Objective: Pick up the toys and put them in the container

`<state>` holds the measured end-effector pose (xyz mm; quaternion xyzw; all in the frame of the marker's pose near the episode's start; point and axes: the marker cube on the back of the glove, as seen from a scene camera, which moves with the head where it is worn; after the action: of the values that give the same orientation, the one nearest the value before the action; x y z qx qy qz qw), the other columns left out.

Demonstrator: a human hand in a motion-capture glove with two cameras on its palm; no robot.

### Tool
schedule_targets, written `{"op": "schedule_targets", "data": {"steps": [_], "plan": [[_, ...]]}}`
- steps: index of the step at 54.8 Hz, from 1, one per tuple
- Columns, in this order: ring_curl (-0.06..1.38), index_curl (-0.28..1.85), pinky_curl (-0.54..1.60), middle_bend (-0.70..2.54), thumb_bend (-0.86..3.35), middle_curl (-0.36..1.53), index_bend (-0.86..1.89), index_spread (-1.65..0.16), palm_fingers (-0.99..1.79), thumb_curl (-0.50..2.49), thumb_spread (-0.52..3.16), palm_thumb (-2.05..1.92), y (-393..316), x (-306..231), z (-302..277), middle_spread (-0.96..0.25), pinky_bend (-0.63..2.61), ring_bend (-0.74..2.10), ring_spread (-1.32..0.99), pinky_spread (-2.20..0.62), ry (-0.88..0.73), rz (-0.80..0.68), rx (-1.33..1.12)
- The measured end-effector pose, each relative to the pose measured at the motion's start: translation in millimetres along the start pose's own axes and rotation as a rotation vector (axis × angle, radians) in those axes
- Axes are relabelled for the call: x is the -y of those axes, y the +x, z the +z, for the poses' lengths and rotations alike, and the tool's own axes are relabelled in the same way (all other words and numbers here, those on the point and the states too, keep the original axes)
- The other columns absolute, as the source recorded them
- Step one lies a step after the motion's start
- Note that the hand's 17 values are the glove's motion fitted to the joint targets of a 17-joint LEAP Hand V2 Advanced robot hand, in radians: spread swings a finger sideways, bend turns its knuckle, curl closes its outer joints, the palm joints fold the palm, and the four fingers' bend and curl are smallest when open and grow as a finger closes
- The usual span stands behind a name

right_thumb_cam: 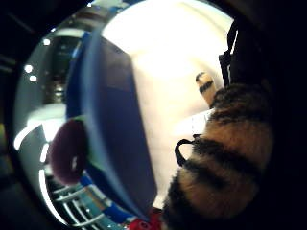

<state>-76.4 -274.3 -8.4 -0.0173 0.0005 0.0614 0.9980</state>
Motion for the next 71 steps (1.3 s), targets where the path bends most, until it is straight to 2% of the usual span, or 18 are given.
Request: {"op": "schedule_targets", "data": {"steps": [12,29,33,47,51,52,54,56,57,63,71], "plan": [[0.39,0.57,0.32,0.6,0.2,0.47,0.48,-0.37,0.87,0.66,0.97,0.67,-31,-29,-81,-0.44,0.97,0.78,-0.52,-0.41,0.107,-0.066,-0.008],[0.44,0.74,0.34,0.62,0.18,0.57,0.51,-0.37,0.87,0.81,0.81,0.68,-154,-83,-160,-0.49,0.95,0.8,-0.55,-0.43,0.212,-0.261,0.074],[0.45,0.78,0.35,0.61,0.17,0.59,0.51,-0.37,0.86,0.84,0.78,0.68,-169,-90,-167,-0.5,0.96,0.8,-0.56,-0.44,0.223,-0.302,0.085],[0.48,0.9,0.36,0.6,0.14,0.67,0.47,-0.38,0.8,0.92,0.77,0.64,-179,-95,-171,-0.52,0.99,0.79,-0.57,-0.43,0.212,-0.309,0.085],[0.49,0.92,0.38,0.57,0.11,0.68,0.4,-0.38,0.57,0.92,0.83,0.6,-199,-99,-167,-0.53,1.0,0.77,-0.55,-0.36,0.154,-0.289,0.037],[0.46,0.88,0.39,0.5,0.04,0.65,0.3,-0.38,0.3,0.86,0.92,0.48,-200,-99,-165,-0.49,1.03,0.69,-0.49,-0.27,0.141,-0.291,0.027],[0.49,0.89,0.42,0.44,0.0,0.64,0.3,-0.38,0.19,0.82,0.99,0.41,-197,-99,-158,-0.46,1.08,0.67,-0.44,-0.22,0.138,-0.324,0.015],[0.46,0.84,0.45,0.29,-0.1,0.6,0.18,-0.38,-0.16,0.74,1.03,0.24,-192,-98,-154,-0.35,1.19,0.55,-0.33,-0.15,0.149,-0.361,0.031],[0.44,0.81,0.44,0.25,-0.1,0.58,0.14,-0.38,-0.2,0.71,1.05,0.2,-189,-98,-153,-0.32,1.22,0.5,-0.3,-0.12,0.152,-0.365,0.054],[0.35,0.64,0.41,0.16,-0.11,0.51,0.08,-0.38,-0.21,0.58,1.07,-0.07,-172,-98,-155,-0.19,1.24,0.32,-0.15,0.0,0.151,-0.377,0.145],[0.32,0.53,0.39,0.15,-0.11,0.45,0.1,-0.37,-0.18,0.46,1.06,-0.13,-142,-99,-158,-0.1,1.23,0.26,-0.05,0.08,0.151,-0.362,0.138]]}}
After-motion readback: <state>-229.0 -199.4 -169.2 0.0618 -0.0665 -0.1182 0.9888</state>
